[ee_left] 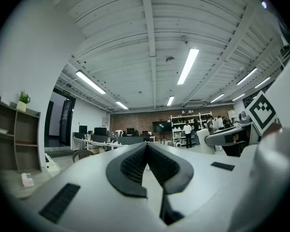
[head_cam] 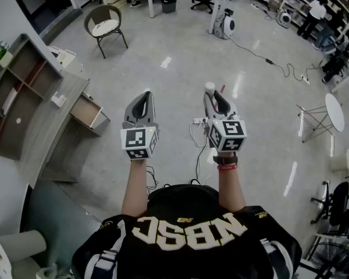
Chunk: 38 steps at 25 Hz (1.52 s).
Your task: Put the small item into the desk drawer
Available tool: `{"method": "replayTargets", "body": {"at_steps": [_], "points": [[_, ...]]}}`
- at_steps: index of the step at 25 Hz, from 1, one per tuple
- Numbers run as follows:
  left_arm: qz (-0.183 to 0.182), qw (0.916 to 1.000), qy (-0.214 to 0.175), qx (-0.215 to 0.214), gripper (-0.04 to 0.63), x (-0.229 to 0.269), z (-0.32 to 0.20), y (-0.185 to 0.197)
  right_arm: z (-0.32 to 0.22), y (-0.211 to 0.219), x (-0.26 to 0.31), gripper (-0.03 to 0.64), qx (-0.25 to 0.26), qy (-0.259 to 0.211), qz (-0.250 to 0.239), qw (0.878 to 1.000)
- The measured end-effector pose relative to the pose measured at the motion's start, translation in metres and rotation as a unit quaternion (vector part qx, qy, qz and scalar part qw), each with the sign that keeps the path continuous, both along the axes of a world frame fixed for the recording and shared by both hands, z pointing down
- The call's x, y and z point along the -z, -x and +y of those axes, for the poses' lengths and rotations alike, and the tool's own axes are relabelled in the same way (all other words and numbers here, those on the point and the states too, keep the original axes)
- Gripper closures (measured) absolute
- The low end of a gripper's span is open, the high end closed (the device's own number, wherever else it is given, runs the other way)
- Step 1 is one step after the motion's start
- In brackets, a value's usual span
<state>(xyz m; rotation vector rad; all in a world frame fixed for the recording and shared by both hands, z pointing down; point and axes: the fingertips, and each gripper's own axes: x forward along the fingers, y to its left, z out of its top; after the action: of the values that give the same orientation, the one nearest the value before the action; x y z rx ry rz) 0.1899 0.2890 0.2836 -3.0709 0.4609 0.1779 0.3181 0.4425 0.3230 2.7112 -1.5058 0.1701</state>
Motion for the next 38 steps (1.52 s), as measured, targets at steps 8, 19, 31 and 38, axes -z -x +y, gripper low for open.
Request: {"method": "replayTargets", "body": {"at_steps": [8, 19, 31, 38], "points": [[-0.01, 0.9993, 0.023, 0.029, 0.581, -0.019, -0.036, 0.046, -0.051, 0.046, -0.01, 0.503, 0.056, 0.011, -0.013, 0.998], [-0.021, 0.9879, 0.049, 0.146, 0.581, -0.041, -0.146, 0.068, -0.208, 0.054, -0.018, 0.502, 0.218, -0.011, -0.024, 0.976], [-0.011, 0.9486, 0.048, 0.313, 0.581, -0.02, -0.242, 0.071, -0.361, 0.039, 0.002, 0.502, 0.386, -0.031, -0.033, 0.922], [-0.025, 0.9121, 0.059, 0.405, 0.581, -0.029, -0.274, 0.135, -0.424, 0.103, -0.017, 0.502, 0.476, -0.011, -0.054, 0.878]]}}
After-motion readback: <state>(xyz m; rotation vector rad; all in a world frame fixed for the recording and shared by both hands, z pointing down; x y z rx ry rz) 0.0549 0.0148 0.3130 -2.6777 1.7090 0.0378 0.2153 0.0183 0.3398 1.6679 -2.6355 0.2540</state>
